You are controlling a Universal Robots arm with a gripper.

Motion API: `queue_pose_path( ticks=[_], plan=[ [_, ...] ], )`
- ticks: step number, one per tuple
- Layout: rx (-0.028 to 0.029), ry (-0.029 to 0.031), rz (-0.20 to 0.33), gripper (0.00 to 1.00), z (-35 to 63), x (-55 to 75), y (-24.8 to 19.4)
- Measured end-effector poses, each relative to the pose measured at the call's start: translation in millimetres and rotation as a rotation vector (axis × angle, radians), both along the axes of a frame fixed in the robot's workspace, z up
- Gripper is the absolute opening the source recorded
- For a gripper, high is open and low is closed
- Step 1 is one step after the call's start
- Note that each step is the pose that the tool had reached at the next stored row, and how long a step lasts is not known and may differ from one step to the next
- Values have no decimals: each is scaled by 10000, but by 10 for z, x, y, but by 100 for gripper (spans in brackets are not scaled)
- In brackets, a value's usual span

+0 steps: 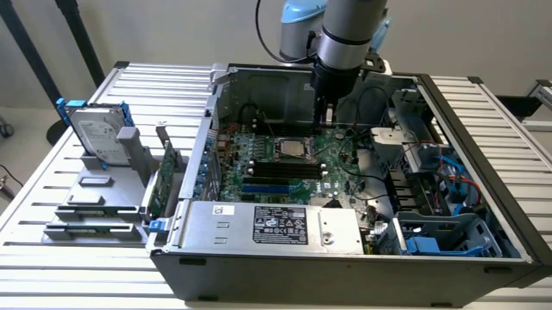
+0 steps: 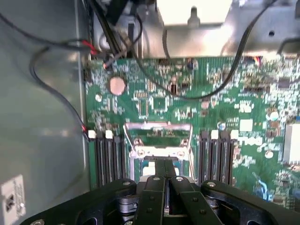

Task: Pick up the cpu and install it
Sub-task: 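Close the cpu cover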

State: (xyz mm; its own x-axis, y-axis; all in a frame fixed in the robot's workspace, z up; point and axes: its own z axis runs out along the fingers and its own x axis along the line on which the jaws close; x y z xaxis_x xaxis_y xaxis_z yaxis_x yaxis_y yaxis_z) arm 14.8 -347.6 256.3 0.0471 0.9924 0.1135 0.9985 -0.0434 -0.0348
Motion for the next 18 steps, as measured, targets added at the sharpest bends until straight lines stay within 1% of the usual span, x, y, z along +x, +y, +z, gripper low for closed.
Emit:
queue_pose_path(
  ticks=[4,10,14,18],
  plan=[
    [53,3,-1,11,63,182,-5],
    [136,3,0,11,72,436,-6],
    [155,3,0,11,63,508,-6],
    [151,-1,-2,11,-3,519,-7]
  ],
)
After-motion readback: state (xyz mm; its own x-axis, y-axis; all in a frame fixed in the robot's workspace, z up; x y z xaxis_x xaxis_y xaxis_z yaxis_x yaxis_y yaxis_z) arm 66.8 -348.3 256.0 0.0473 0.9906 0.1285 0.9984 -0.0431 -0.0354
